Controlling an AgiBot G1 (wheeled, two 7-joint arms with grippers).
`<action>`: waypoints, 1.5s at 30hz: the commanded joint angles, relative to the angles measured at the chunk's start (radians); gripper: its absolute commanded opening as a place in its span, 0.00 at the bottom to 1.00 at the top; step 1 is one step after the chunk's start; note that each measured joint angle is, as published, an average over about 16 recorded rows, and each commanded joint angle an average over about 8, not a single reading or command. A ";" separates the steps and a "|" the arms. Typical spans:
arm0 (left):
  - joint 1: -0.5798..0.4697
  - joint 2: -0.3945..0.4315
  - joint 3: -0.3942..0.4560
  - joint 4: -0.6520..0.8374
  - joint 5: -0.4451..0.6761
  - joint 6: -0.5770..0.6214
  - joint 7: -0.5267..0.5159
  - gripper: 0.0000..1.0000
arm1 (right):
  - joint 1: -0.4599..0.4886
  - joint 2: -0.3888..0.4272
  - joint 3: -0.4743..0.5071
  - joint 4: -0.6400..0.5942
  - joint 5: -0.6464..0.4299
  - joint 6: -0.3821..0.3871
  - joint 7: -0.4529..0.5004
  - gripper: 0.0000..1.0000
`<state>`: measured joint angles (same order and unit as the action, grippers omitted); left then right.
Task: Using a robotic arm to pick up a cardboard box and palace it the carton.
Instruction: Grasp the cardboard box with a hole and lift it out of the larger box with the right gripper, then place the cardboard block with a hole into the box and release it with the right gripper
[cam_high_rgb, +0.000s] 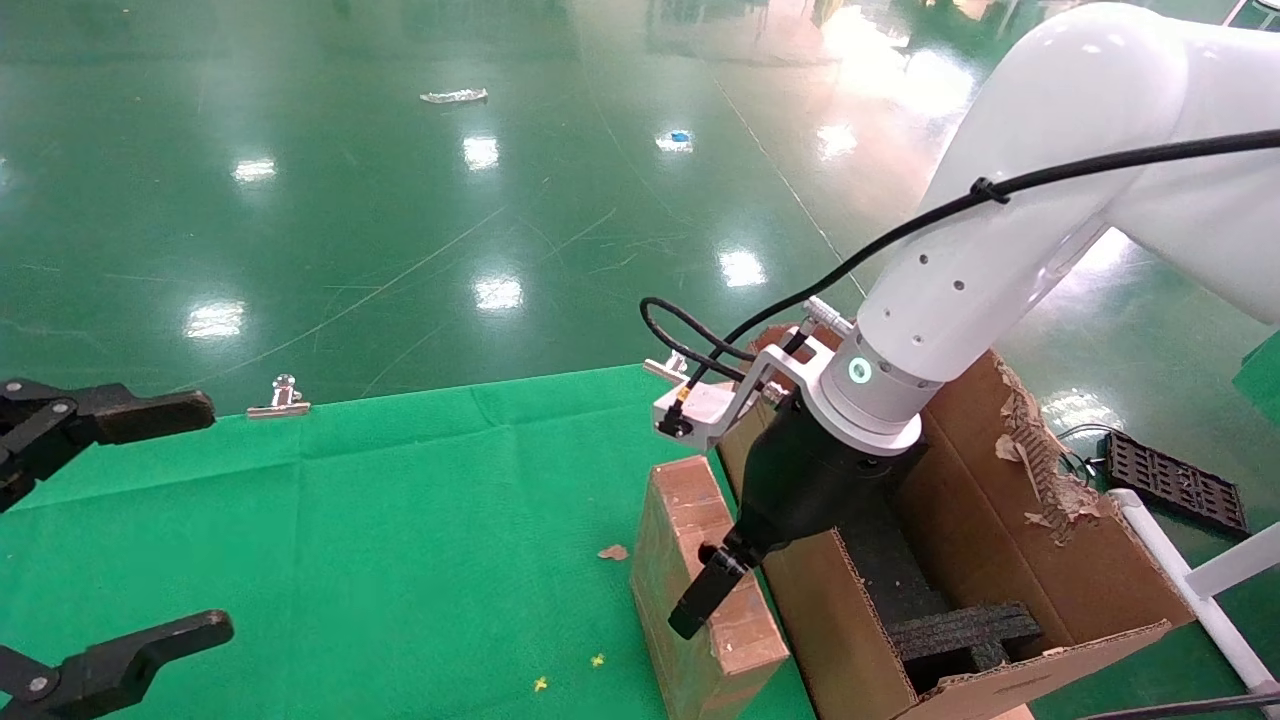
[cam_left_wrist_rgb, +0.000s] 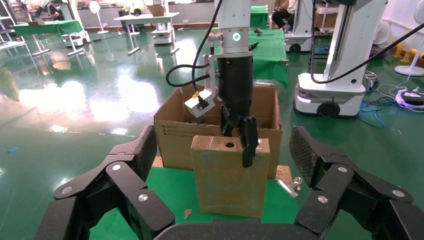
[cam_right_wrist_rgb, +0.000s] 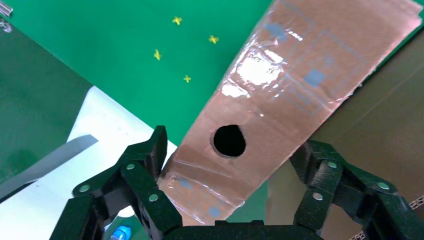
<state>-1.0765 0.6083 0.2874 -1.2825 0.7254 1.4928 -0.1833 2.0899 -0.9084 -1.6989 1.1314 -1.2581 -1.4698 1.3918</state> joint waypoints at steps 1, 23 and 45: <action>0.000 0.000 0.000 0.000 0.000 0.000 0.000 0.00 | 0.000 0.003 -0.003 0.012 -0.006 0.002 0.006 0.00; 0.000 -0.001 0.002 0.000 -0.001 -0.001 0.001 0.00 | 0.067 0.123 0.049 0.108 -0.034 0.087 -0.072 0.00; -0.001 -0.001 0.003 0.000 -0.002 -0.001 0.001 0.37 | 0.294 0.381 0.153 -0.250 -0.165 0.125 -0.321 0.00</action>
<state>-1.0772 0.6071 0.2903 -1.2825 0.7234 1.4915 -0.1818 2.3709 -0.5350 -1.5490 0.8793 -1.4145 -1.3466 1.0796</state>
